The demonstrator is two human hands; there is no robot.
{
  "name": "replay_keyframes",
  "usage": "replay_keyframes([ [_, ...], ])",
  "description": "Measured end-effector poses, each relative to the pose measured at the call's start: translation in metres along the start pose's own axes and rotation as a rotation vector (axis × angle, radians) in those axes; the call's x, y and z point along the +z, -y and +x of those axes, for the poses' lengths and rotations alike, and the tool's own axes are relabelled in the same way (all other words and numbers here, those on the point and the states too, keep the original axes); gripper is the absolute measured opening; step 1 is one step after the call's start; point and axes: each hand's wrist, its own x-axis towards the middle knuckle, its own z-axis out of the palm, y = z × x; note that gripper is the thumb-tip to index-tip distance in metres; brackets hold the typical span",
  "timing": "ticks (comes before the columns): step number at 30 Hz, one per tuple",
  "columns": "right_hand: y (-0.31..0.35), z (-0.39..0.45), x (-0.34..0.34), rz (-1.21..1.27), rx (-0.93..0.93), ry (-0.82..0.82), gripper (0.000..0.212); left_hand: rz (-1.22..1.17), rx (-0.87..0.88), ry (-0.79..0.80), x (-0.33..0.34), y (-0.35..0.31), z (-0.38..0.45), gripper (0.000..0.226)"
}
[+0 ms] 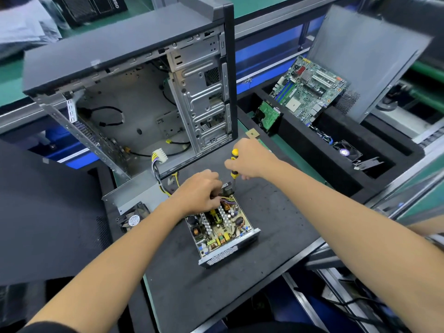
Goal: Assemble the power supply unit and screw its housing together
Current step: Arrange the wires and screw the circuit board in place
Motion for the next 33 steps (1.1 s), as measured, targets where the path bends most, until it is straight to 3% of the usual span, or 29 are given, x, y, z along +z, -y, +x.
replay_keyframes([
  [6, 0.001, -0.004, 0.005, -0.012, -0.060, 0.055, 0.033, -0.126, -0.056, 0.011, 0.014, -0.005, -0.003, 0.008],
  [11, 0.000, -0.007, 0.008, -0.044, -0.074, 0.067, 0.035, 0.006, -0.034, 0.045, 0.023, -0.001, -0.005, 0.036],
  [16, 0.002, -0.006, 0.010, -0.025, -0.065, 0.086, 0.023, -0.027, -0.064, -0.012, 0.024, -0.007, -0.002, 0.028],
  [22, 0.000, -0.008, 0.015, -0.088, -0.092, 0.091, 0.032, -0.023, -0.088, -0.044, 0.027, -0.009, -0.001, 0.025],
  [28, 0.000, -0.007, 0.016, -0.120, -0.107, 0.086, 0.025, -0.023, -0.106, -0.057, 0.027, -0.010, 0.000, 0.024],
  [33, 0.000, -0.007, 0.019, -0.138, -0.122, 0.095, 0.038, -0.030, -0.121, -0.069, 0.027, -0.011, 0.000, 0.026],
])
